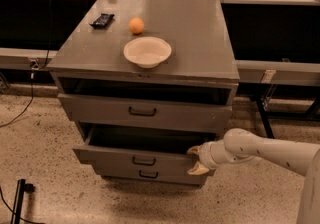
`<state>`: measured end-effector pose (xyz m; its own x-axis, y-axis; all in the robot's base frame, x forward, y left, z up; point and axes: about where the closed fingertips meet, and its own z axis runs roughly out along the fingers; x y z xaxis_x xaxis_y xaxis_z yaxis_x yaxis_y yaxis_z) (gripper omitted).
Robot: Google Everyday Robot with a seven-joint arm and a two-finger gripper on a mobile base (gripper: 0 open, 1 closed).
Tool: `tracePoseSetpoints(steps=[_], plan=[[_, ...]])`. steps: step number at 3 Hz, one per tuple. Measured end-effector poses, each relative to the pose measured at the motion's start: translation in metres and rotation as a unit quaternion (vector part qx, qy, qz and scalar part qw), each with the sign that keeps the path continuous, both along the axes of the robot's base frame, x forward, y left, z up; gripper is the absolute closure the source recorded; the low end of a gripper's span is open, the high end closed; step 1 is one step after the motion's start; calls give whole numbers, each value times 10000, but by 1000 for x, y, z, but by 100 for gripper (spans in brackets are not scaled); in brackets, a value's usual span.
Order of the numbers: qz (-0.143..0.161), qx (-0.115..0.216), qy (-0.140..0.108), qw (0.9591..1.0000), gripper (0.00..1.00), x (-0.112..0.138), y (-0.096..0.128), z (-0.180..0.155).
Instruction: Open middle drawer
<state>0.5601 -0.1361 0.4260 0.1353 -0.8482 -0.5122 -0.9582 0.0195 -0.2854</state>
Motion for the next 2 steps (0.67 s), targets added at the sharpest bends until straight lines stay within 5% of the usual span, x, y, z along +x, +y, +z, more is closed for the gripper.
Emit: tracePoseSetpoints(steps=[2], plan=[[13,7,13,10000,1,-1,2,0]])
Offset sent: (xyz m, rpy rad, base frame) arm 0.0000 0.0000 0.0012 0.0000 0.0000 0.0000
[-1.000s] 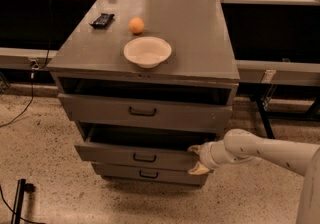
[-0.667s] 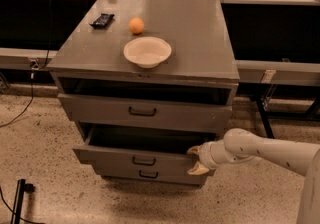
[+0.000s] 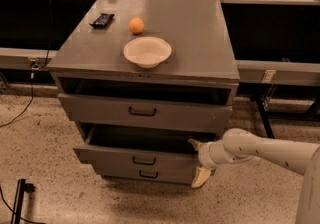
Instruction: Open middle drawer
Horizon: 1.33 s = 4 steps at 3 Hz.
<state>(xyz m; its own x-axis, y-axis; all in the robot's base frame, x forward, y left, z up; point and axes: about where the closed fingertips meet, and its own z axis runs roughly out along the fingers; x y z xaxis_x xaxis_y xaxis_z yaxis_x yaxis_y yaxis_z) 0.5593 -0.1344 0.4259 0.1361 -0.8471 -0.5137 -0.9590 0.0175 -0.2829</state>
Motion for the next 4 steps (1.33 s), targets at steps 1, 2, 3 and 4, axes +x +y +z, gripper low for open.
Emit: tracePoseSetpoints(steps=[1,2,3,4], plan=[[3,3,4,10000,0,0,0,0],[-37,135,70,9999,0,0,-1,-4],[-136,146,447,9988,18,-11,3,-21],[-126,39,812,9966,38,-22,13,-30]])
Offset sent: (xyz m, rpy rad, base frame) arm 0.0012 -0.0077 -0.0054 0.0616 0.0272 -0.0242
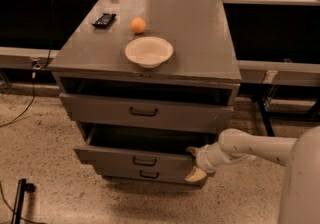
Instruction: Open middle drawer
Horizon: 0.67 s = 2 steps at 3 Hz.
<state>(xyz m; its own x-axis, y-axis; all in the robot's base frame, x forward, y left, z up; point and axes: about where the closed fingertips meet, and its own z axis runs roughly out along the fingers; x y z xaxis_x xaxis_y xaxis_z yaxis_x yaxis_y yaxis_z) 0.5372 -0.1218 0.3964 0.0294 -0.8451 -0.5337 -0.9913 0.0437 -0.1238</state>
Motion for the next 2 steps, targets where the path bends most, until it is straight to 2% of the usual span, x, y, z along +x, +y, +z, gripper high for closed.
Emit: tracePoseSetpoints(steps=[2], plan=[[1,0,0,10000,38,0,0,6]])
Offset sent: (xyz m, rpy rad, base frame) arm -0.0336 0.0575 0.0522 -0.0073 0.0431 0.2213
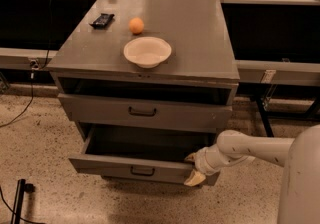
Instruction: Open middle drawer
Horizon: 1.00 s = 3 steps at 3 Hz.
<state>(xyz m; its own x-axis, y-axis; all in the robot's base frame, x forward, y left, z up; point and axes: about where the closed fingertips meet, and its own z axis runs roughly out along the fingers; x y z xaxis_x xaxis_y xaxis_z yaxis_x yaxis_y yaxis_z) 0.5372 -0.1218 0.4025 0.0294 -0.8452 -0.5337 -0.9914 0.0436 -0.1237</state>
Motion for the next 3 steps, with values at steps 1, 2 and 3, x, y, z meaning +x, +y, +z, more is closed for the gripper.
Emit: tracePoseSetpoints(steps=[1,2,3], plan=[[12,6,13,10000,20,-1,2,-1],[66,7,33,10000,0,-2,4,-2],[184,-4,50,9998,0,-3,7,0]])
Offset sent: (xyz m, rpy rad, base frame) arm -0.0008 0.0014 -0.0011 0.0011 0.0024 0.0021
